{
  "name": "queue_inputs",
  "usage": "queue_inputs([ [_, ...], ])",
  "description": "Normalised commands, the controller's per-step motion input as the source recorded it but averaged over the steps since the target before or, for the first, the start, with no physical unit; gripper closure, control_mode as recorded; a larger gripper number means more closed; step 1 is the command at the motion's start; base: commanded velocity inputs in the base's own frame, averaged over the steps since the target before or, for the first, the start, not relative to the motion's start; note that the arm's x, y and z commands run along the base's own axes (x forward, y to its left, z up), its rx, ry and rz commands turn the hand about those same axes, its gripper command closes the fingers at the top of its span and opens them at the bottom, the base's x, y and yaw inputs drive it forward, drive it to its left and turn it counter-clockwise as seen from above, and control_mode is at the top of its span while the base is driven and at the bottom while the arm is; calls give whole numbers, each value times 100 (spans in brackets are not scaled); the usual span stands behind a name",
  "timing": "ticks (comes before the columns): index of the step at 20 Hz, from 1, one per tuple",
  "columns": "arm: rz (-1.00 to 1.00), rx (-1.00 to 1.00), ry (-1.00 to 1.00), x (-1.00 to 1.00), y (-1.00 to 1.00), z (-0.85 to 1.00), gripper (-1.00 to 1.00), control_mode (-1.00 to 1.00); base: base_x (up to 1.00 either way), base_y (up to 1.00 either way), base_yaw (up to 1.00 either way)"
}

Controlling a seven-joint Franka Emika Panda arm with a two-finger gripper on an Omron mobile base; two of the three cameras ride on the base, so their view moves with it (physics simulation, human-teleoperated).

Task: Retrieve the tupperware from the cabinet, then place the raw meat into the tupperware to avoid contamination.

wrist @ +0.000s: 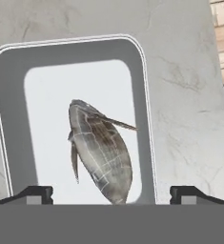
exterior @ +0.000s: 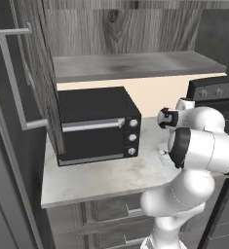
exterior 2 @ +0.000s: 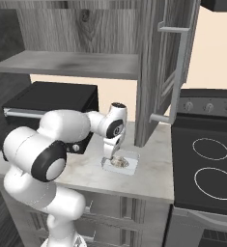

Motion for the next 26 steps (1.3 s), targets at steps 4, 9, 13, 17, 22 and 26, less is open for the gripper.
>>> queue_inputs([
  [4,-4,0,-5,-25,7,28,-100,-100,0,0,0],
  [9,-3,0,-6,-45,5,30,-100,-100,0,0,0],
  [13,-6,-3,-5,-62,8,22,-100,-100,0,0,0],
  [17,-7,-9,0,-60,21,24,-100,-100,0,0,0],
  [22,-7,-11,0,-64,35,36,-100,-100,0,0,0],
  [26,-6,-8,0,-75,31,27,-100,-100,0,0,0],
])
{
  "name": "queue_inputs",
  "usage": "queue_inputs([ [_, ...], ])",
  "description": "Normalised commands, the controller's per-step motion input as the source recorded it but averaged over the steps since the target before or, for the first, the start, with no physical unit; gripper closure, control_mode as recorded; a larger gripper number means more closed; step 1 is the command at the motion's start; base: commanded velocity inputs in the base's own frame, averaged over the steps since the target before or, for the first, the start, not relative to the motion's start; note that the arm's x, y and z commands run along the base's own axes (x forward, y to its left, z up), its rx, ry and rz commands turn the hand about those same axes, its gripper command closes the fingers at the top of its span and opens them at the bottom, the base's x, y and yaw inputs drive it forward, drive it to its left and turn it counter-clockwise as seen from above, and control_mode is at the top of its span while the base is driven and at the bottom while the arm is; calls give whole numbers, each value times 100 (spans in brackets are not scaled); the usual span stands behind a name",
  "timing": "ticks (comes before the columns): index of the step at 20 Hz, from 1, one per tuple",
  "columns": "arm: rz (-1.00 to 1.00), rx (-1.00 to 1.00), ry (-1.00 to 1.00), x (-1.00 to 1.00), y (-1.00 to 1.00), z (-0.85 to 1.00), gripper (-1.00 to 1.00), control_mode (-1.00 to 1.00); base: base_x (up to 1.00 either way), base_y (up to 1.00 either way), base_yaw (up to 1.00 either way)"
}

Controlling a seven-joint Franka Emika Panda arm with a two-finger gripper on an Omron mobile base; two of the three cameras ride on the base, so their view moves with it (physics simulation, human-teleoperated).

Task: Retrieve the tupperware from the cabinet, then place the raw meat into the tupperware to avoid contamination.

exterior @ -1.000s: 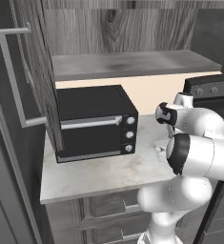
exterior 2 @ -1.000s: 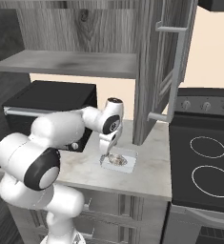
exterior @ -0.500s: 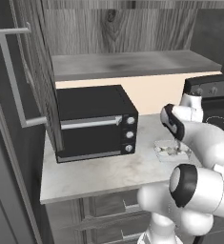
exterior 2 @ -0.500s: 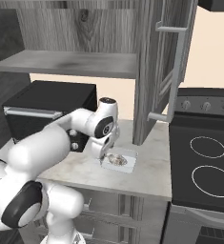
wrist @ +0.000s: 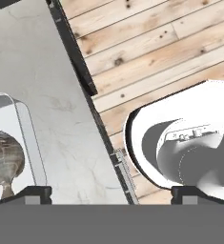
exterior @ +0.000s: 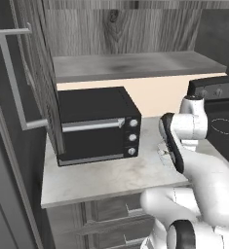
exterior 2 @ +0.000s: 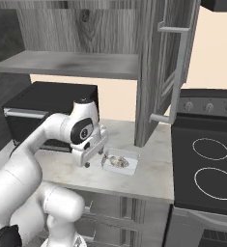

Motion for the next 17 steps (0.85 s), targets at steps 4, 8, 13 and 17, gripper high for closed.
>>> queue_inputs([
  [4,-5,-4,0,-70,34,23,-100,-100,0,0,0],
  [8,-1,-1,-2,-42,35,19,-100,-100,0,0,0],
  [13,0,-1,-1,-49,53,15,-100,-100,0,0,0],
  [17,0,0,0,-12,42,0,-100,-100,0,0,0],
])
